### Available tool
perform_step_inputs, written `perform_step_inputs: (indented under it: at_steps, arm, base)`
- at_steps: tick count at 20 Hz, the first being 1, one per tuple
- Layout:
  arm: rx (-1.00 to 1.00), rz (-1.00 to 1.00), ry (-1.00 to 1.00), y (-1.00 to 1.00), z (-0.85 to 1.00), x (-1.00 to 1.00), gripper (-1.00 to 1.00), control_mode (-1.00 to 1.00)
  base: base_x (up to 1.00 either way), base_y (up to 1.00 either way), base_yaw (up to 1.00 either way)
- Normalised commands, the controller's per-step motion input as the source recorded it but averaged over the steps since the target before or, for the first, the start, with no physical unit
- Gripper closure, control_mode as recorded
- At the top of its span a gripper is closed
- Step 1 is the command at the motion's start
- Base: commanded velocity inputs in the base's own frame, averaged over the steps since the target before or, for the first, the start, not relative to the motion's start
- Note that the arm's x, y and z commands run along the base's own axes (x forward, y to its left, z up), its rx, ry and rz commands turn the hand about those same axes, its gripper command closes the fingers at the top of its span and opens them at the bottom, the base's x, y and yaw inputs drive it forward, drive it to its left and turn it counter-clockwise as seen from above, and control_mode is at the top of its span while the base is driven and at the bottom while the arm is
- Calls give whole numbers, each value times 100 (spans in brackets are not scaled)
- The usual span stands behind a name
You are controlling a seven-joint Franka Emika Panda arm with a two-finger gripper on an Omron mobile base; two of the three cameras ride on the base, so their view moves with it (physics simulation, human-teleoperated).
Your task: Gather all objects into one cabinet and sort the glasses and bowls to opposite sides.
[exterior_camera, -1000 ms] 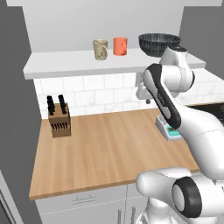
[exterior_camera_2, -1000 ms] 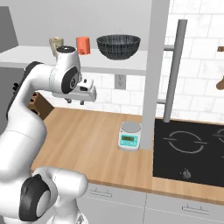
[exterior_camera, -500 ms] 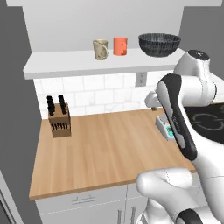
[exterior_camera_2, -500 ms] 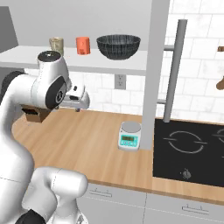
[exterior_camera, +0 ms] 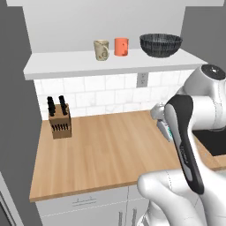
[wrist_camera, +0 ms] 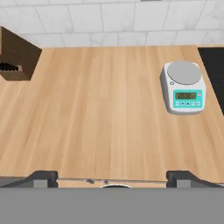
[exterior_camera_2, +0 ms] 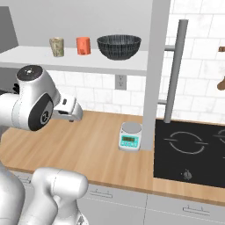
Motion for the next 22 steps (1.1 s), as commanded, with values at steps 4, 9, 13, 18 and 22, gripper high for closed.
perform_step_inputs:
  at_steps: [4, 9, 13, 18, 22]
  arm:
    - [0, -2, 3, 0, 12, 0, -100, -100]
    - [0, 0, 3, 0, 25, 0, -100, -100]
    - [0, 0, 0, 0, 21, -24, -100, -100]
    - [0, 0, 0, 0, 6, -60, -100, -100]
    - [0, 0, 0, 0, 0, -65, -100, -100]
  base:
    - [0, 0, 0]
    - [0, 0, 0]
    - [0, 0, 0]
    - [0, 0, 0]
    - [0, 0, 0]
